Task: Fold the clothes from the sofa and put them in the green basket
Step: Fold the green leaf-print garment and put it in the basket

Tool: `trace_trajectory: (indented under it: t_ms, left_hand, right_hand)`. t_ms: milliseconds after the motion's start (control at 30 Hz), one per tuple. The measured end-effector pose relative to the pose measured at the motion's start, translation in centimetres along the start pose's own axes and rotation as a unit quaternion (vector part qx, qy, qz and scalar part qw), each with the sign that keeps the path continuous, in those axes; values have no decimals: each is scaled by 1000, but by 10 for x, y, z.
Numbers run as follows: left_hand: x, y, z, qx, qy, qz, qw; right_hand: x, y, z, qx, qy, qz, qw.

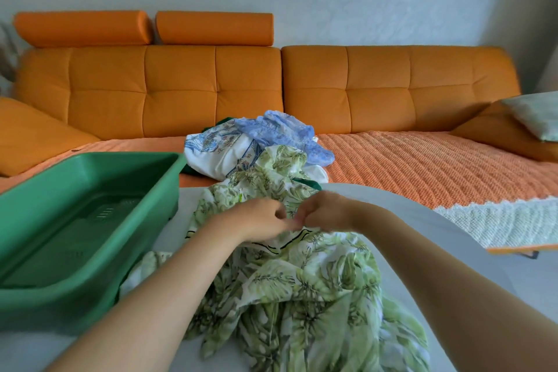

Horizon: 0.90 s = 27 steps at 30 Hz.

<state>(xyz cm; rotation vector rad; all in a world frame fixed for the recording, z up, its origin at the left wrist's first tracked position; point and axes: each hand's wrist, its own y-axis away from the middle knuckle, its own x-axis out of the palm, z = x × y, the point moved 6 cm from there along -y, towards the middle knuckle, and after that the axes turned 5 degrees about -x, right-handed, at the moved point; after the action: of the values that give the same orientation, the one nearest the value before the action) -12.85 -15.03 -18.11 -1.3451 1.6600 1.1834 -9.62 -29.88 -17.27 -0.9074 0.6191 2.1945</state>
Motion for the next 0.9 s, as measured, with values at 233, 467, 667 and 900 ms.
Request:
trace_trajectory:
  t_ms: [233,467,667,900]
  left_hand:
    - [17,35,0,-27,0,82,996]
    - [17,29,-8,-3,-2,10,1000]
    - [45,17,-30,10,-37,69,997]
    - [80,9,-40,37,-98,105,989]
  right_hand:
    - [30,44,-5,66,144,47,986]
    - [-67,79,-43,203,300,-345,866]
    - [-45,76,-51,202,474,-194,835]
    - [19,62,-83,135,257,95,952]
